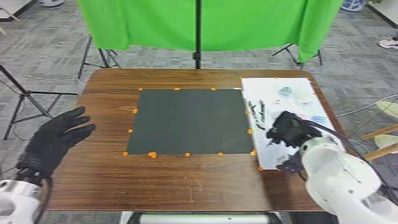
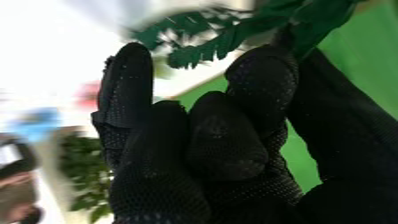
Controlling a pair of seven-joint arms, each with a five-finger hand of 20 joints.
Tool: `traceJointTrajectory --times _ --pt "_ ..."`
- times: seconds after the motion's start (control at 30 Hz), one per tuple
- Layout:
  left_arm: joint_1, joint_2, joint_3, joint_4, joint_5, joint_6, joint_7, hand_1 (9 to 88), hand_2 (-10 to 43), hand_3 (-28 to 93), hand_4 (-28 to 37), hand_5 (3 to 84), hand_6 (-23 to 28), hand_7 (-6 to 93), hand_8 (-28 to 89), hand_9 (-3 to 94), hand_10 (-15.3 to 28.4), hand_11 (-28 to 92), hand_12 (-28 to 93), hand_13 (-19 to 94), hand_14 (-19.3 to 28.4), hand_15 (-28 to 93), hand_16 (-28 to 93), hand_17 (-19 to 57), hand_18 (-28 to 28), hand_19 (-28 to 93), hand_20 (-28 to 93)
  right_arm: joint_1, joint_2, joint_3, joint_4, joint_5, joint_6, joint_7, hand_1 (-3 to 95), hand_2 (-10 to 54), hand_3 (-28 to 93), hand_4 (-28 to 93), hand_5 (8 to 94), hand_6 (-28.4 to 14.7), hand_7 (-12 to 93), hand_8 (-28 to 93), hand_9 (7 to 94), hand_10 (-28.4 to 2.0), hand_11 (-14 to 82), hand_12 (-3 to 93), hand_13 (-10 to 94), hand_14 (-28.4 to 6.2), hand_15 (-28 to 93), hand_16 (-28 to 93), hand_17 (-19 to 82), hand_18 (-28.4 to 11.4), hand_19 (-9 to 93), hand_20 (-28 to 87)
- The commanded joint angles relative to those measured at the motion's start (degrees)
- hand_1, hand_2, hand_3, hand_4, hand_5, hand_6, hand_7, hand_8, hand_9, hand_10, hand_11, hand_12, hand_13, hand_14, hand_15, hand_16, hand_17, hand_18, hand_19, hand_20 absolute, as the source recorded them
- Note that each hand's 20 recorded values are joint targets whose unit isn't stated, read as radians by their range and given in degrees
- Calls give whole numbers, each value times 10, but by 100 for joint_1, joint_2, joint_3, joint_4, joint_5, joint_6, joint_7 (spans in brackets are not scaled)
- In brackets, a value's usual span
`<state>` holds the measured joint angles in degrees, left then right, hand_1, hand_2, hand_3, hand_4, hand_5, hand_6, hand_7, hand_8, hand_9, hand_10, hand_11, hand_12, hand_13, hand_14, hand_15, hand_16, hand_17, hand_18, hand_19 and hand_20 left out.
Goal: Arrange flowers
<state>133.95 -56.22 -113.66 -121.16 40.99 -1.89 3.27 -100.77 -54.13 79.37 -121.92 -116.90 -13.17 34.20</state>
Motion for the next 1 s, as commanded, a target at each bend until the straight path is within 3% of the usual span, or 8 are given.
traceJointTrajectory --times 0.03,0.07,0.43,0.63,0.73,0.83,1.0 --pt "771 -42 -541 -132 -3 130 -61 270 -27 693 -261 350 52 204 -100 315 137 251 158 284 168 347 -21 -54 227 502 23 1154 -69 -520 74 -239 85 -375 342 -89 909 -78 832 -38 651 185 906 -101 639 418 880 -89 820 291 464 -184 850 239" --pt "808 4 -541 -138 -40 164 -16 270 -27 694 -261 350 51 204 -101 315 137 252 159 284 168 347 -21 -54 227 502 23 1200 -68 -534 94 -199 51 -381 342 -89 909 -77 832 -38 651 186 905 -101 638 418 880 -89 820 291 464 -184 851 239" --pt "931 -62 -550 -207 -54 210 81 270 -27 692 -261 349 52 203 -101 316 139 251 158 285 168 347 -21 -54 228 502 23 2683 -634 -1587 885 -383 -151 -923 343 -89 908 -79 834 -38 647 186 905 -101 637 419 882 -86 819 293 468 -182 854 233" --pt "814 -42 -426 -172 -43 186 74 270 -27 691 -260 349 51 203 -100 316 139 251 159 285 168 347 -21 -54 228 502 23 3409 -1333 -2220 1563 -718 -119 -1402 343 -87 906 -81 832 -36 646 188 905 -101 637 420 881 -86 818 295 467 -181 854 231" --pt "790 62 -330 -152 -88 222 133 270 -27 691 -260 349 51 202 -100 315 137 251 159 285 167 346 -21 -54 228 502 23 3594 -1608 -2413 1785 -831 -77 -1613 343 -87 905 -82 831 -36 646 189 905 -101 636 420 881 -85 818 296 466 -181 854 231" --pt "724 68 -268 -132 -80 216 121 270 -27 691 -260 349 51 203 -100 315 137 251 159 285 168 346 -21 -54 228 502 23 3673 -1897 -2504 2004 -924 7 -1823 343 -88 905 -82 830 -36 646 189 905 -99 637 421 880 -84 818 297 465 -181 853 231" --pt "668 134 -200 -103 -85 266 173 270 -26 689 -259 349 51 203 -99 314 137 251 158 284 168 346 -20 -54 228 502 23 3808 -2345 -2798 2521 -1151 397 -2216 343 -86 904 -87 828 -35 648 189 902 -99 637 422 878 -84 817 299 463 -180 850 232"
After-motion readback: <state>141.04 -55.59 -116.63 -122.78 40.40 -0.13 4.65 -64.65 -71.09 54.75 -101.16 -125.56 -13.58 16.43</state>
